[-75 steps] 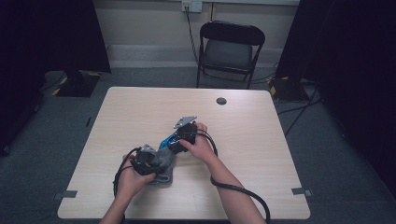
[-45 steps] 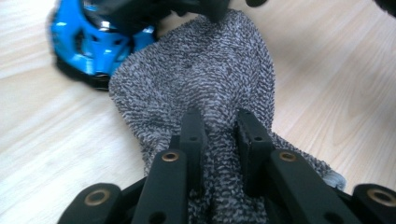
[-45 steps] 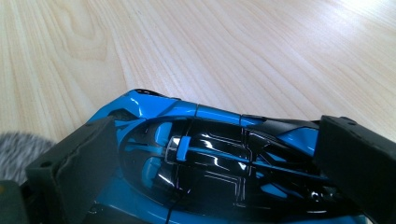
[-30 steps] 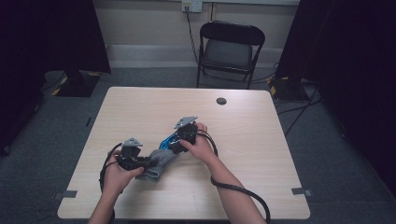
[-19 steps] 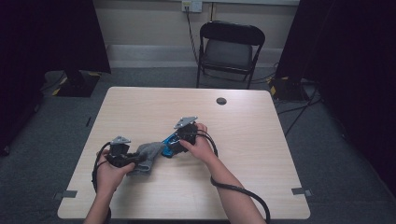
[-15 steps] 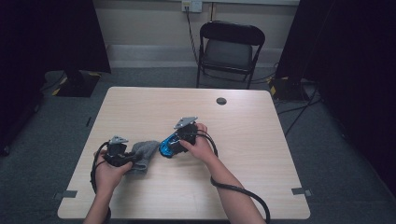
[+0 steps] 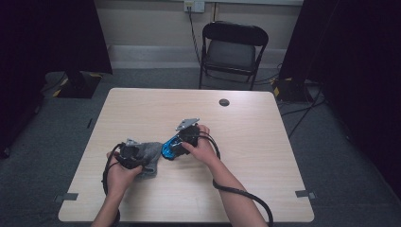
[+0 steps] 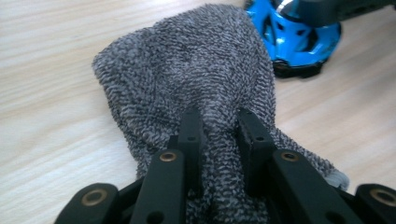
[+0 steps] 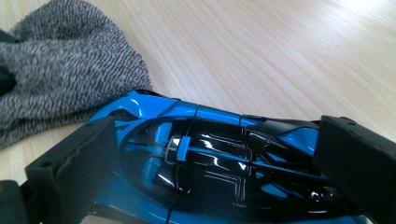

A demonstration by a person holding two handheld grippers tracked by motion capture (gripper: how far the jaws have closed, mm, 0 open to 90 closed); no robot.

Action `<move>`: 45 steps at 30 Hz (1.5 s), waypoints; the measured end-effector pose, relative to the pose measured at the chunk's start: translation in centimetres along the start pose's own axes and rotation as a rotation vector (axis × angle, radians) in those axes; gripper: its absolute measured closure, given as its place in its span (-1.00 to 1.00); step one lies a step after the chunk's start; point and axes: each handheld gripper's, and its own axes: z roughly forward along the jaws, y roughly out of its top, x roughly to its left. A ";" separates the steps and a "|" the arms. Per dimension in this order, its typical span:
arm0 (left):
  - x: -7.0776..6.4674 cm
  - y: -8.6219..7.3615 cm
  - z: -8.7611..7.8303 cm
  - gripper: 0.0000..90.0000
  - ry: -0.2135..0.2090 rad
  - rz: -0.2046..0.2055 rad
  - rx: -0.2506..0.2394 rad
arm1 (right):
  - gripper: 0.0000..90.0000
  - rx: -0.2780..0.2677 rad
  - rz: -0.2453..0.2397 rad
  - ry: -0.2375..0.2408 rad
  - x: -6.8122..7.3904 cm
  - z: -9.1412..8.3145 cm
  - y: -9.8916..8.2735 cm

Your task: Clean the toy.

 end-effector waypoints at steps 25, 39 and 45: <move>-5.1 0.4 0.7 0.66 -0.208 0.119 0.094 | -1.00 0.006 -0.002 -0.001 0.0 0.0 0.0; -6.7 0.7 1.1 0.66 -0.316 0.180 0.070 | -1.00 0.004 -0.003 0.000 -0.1 0.0 0.0; -5.8 0.7 0.5 0.66 -0.341 0.145 0.044 | -1.00 -0.004 -0.007 0.002 -0.1 0.0 -0.1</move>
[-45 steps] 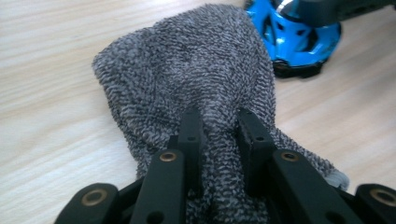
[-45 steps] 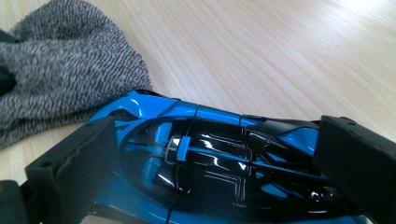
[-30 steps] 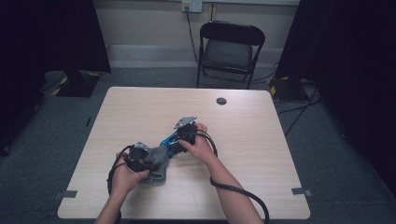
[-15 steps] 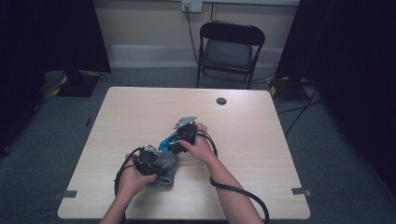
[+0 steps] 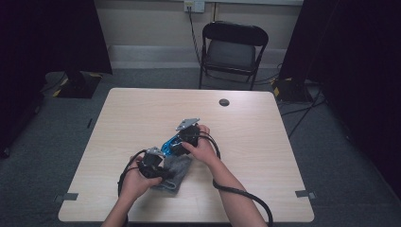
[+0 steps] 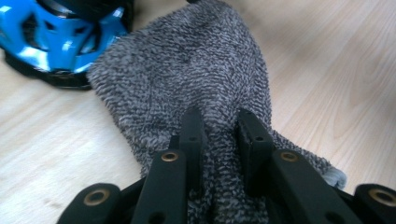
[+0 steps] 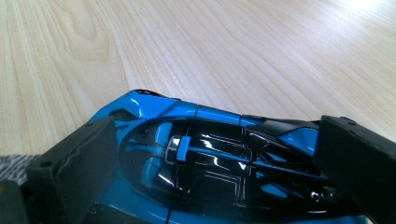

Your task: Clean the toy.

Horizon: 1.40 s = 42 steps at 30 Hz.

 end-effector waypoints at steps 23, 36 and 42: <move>4.7 -1.4 -4.8 0.66 0.156 -0.147 -0.147 | -1.00 -0.005 0.008 -0.001 0.1 0.0 -0.1; 6.4 -2.2 -4.6 0.64 0.364 -0.223 -0.200 | -1.00 -0.005 0.005 0.000 0.1 0.0 -0.1; 5.9 -1.6 -2.9 0.64 0.396 -0.197 -0.115 | -1.00 -0.005 0.005 0.000 0.1 0.0 -0.1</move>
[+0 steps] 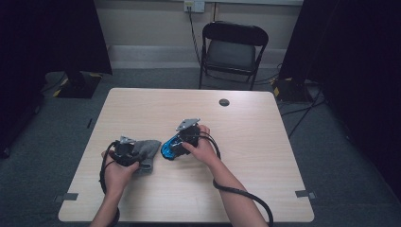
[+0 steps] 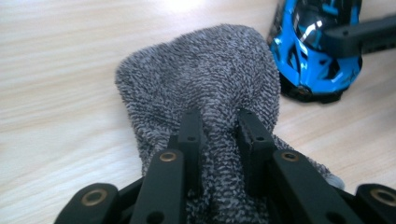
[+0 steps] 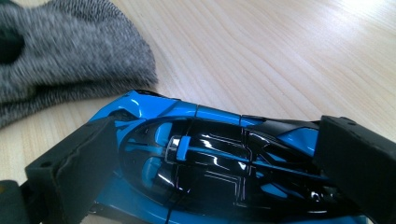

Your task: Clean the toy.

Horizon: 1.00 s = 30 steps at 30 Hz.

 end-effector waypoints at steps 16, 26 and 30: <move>-2.5 0.0 0.4 0.67 -0.141 0.042 0.104 | -1.00 0.003 -0.004 0.002 0.0 0.0 0.1; -3.7 -0.1 0.3 0.67 -0.185 0.076 0.124 | -1.00 0.000 -0.001 0.000 0.0 0.0 0.0; -4.5 -0.1 0.4 0.66 -0.218 0.102 0.138 | -1.00 -0.002 -0.001 0.000 0.0 0.0 0.0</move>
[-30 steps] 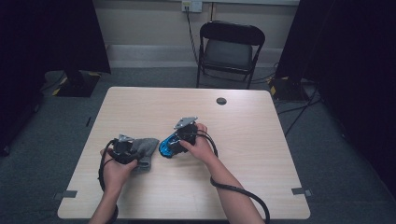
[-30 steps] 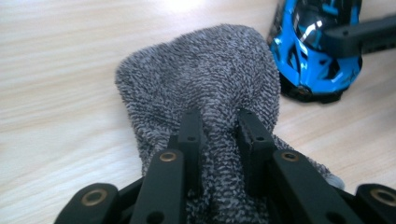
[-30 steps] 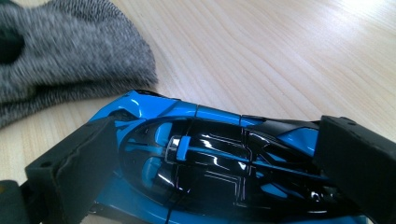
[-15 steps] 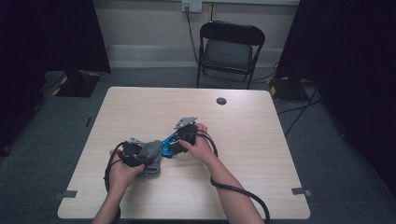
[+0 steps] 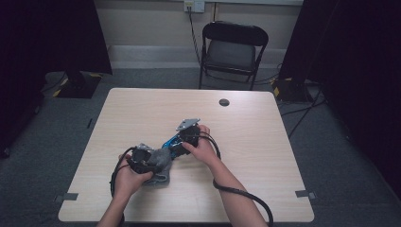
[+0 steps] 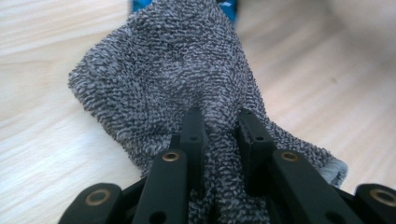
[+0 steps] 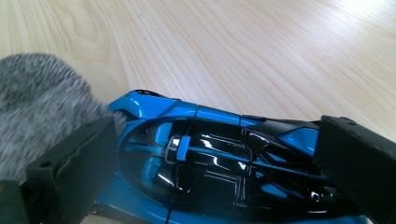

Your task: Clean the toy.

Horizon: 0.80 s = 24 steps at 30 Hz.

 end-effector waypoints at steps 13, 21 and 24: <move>-1.4 0.2 0.6 0.66 -0.036 0.044 0.007 | -1.00 -0.001 0.002 -0.001 0.0 0.0 0.0; -2.4 0.4 0.9 0.66 -0.066 0.070 0.020 | -1.00 -0.001 0.002 -0.001 0.0 0.0 0.0; -2.8 0.4 1.1 0.66 -0.081 0.080 0.022 | -1.00 -0.004 0.000 -0.001 0.0 0.0 0.0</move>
